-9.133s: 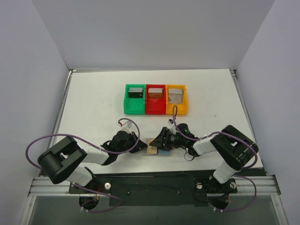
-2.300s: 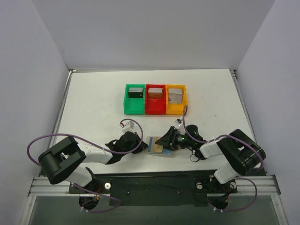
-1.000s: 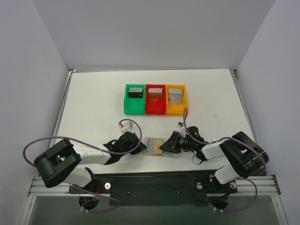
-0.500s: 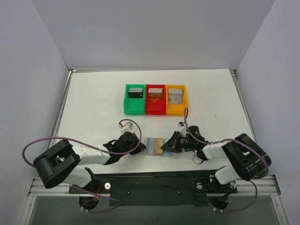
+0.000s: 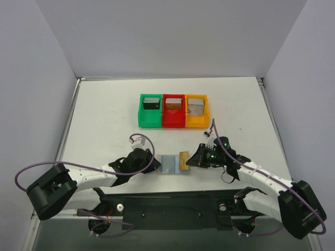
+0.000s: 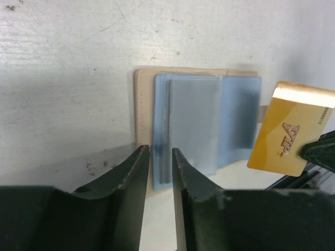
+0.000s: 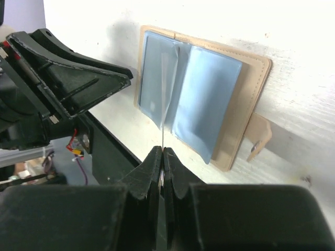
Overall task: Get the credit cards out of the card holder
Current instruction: Remove the credit card from the card holder.
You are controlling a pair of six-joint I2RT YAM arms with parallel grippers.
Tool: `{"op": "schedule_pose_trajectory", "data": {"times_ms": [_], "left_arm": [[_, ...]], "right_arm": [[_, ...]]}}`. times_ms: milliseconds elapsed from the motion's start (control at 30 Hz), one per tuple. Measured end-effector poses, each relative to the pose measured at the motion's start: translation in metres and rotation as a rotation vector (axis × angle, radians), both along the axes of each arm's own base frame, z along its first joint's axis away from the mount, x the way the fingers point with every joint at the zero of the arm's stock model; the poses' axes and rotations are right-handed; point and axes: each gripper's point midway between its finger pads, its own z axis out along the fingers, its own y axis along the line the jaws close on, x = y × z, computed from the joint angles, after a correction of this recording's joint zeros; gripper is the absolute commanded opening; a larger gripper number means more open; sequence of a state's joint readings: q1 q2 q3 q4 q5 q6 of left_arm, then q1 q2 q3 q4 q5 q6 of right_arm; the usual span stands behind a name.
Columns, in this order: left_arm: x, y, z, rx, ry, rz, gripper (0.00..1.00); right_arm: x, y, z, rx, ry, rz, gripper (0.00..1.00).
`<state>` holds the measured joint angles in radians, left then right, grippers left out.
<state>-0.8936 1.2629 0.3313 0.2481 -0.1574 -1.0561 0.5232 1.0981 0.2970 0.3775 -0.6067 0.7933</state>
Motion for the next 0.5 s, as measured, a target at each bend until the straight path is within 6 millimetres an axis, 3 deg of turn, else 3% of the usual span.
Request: {"op": "schedule_pose_trajectory", "data": {"times_ms": [67, 100, 167, 333, 500], "left_arm": [[0.000, 0.000, 0.009, -0.013, -0.024, -0.011, 0.49], [0.001, -0.001, 0.015, -0.023, -0.037, -0.016, 0.63], [0.001, -0.001, 0.026, -0.041, -0.064, -0.022, 0.76], [0.002, 0.003, 0.058, -0.102, -0.131, -0.020, 0.77], [0.002, 0.005, 0.106, -0.216, -0.241, -0.038, 0.74]], "right_arm": [[0.001, -0.006, 0.009, -0.034, -0.042, 0.001, 0.00], [0.001, -0.009, 0.013, -0.052, -0.063, 0.000, 0.00], [0.001, -0.016, 0.022, -0.086, -0.099, -0.003, 0.00], [-0.002, -0.031, 0.038, -0.169, -0.139, -0.008, 0.00], [0.002, -0.038, 0.063, -0.222, -0.181, 0.003, 0.00]]}}
